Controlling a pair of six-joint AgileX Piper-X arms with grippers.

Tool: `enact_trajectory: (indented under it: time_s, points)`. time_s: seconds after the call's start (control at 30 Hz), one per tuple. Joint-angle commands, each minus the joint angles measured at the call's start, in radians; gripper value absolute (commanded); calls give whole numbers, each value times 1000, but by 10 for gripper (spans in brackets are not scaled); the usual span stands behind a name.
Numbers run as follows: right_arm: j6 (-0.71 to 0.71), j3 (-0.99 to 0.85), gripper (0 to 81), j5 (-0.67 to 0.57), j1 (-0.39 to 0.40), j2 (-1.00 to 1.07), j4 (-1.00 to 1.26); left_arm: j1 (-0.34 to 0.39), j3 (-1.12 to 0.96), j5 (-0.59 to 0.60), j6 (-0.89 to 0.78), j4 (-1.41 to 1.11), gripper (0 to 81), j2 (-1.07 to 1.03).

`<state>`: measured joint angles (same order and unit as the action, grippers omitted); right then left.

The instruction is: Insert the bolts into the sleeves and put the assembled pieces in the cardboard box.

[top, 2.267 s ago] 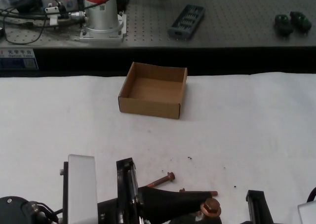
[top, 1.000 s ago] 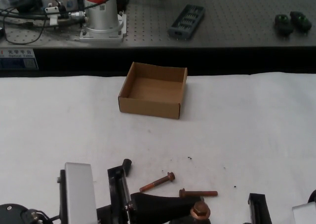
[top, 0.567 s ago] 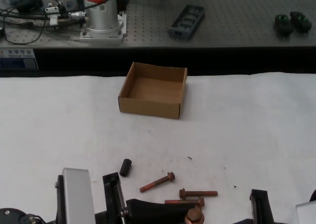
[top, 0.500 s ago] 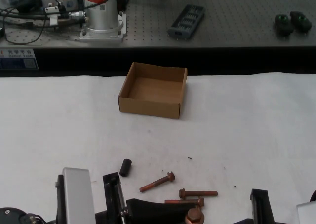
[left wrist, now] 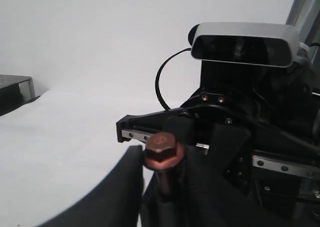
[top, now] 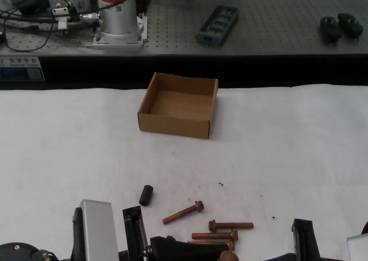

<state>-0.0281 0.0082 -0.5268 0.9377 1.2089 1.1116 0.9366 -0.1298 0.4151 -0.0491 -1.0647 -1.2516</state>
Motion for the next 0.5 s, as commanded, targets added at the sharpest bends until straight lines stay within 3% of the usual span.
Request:
enact_trajectory:
  time_s: [0.0,0.17,0.47]
  points:
    - [-2,-12,55,24,-6,-6,53,6,3,7,-30,12,356,-1]
    - [-2,-12,55,24,-6,-6,47,6,3,23,-46,-46,566,-1]
    - [8,-12,55,29,-6,-6,9,6,9,42,-49,-219,583,3]
